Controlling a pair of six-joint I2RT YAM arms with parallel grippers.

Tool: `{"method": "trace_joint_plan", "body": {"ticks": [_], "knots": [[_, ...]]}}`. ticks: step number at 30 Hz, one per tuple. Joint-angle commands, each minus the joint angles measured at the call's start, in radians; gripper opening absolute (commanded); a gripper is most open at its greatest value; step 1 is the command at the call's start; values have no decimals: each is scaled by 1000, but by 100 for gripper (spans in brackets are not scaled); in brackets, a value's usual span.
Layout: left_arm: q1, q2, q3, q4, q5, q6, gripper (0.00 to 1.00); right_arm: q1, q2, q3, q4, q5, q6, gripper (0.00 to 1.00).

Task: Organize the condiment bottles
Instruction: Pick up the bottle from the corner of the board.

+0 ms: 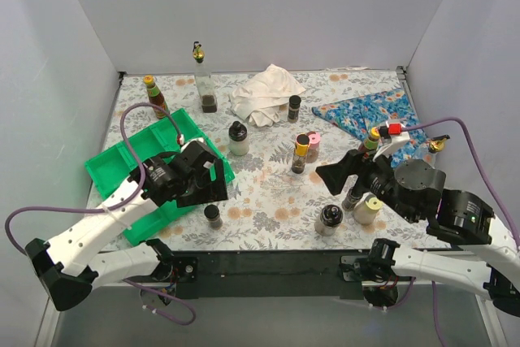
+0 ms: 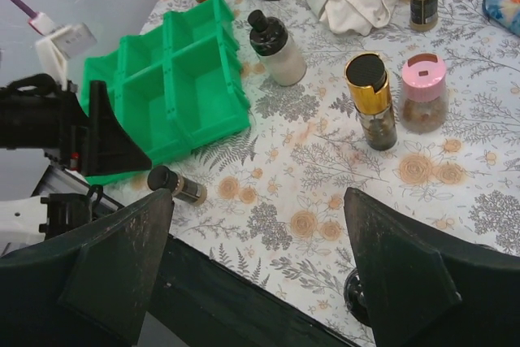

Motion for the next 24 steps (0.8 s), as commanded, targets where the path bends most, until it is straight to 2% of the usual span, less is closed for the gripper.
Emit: {"method": "trace_joint_plan", "body": {"ticks": [1,9,24], "knots": [[-1,-42,-82,-4,24,-79,79,3,-21,-30,94,-44,-52,96],[-1,21,-173,94,36,-69,75,3,-38,-55,146,-135,-112,97],[-1,101,-233,158,38,-40,68,3,-47,-72,165,-126,-118,96]]}}
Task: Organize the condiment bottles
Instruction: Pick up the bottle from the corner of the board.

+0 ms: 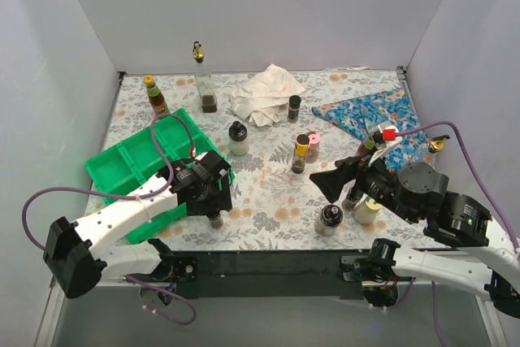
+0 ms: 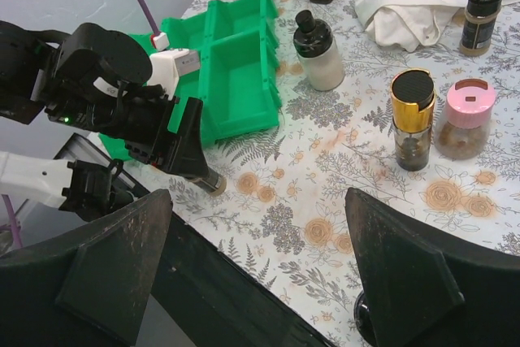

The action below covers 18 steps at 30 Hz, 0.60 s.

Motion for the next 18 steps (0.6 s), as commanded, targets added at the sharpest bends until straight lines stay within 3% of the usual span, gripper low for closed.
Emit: {"method": "trace_joint_plan", "body": {"ticks": [1,7,9,10,13,16,18], "knots": [[-1,-5,-26,13,2,-2,68,3,-8,-13,52,5,-13,96],[-1,2,-18,19,2,10,50,3,-10,-19,52,6,-13,96],[-1,12,-9,15,8,13,38,3,-10,-22,52,8,-13,96],[-1,14,-3,10,10,18,27,3,-13,-22,52,8,-13,96],[-1,18,53,-24,5,12,11,3,-17,-24,53,11,-10,96],[0,14,174,-67,-9,13,0,3,-28,-25,52,15,-5,96],[-1,18,250,-105,-33,29,0,3,-33,-25,53,18,-2,96]]}}
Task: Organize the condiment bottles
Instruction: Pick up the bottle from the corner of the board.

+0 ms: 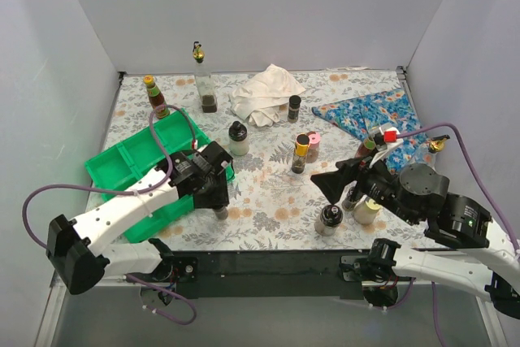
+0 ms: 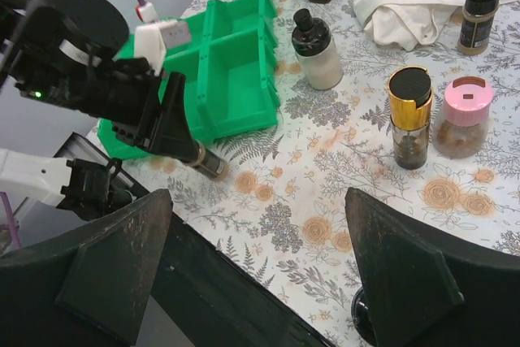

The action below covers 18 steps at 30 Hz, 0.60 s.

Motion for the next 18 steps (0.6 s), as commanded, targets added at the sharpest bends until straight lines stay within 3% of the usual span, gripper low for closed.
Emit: {"method": "trace_joint_plan", "body": {"ticks": [1,7,12,18], "knots": [[0,-2,220,-60,-85,22,0,3,-21,-6,52,17,0,96],[63,145,547,-172,-338,111,0,3,-27,-3,52,16,0,96],[374,259,666,-49,-231,300,0,3,-59,-3,50,20,1,96],[587,354,708,83,-160,374,0,3,-102,-7,33,39,4,96]]}}
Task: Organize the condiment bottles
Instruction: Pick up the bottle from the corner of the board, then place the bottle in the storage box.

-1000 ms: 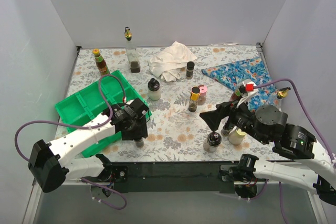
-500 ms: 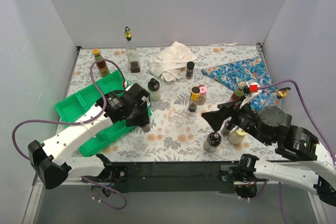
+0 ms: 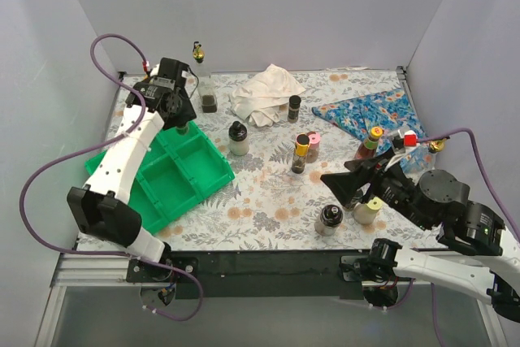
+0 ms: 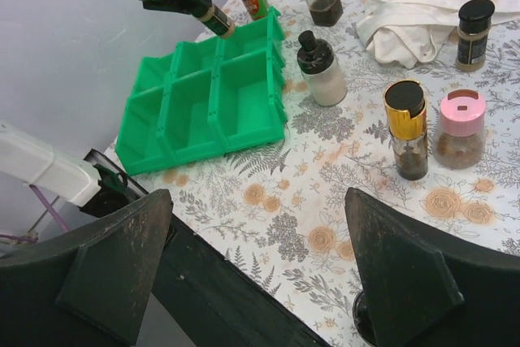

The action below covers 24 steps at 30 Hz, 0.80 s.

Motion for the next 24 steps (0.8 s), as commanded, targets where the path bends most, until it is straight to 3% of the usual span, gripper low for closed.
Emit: {"method": "trace_joint_plan", "body": {"ticks": [1,11,21,24], "knots": [[117,52,68,106,57,96,0,3,-34,-16,30,35,5,96],[244,242,76,238,157,143,0,5,-54,-16,29,64,-12,96],[258,348,21,342,215,182,0,3,-50,26,27,53,-3,96],[258,371,5,363,220,191,7,3,-50,21,27,49,-1,97]]}}
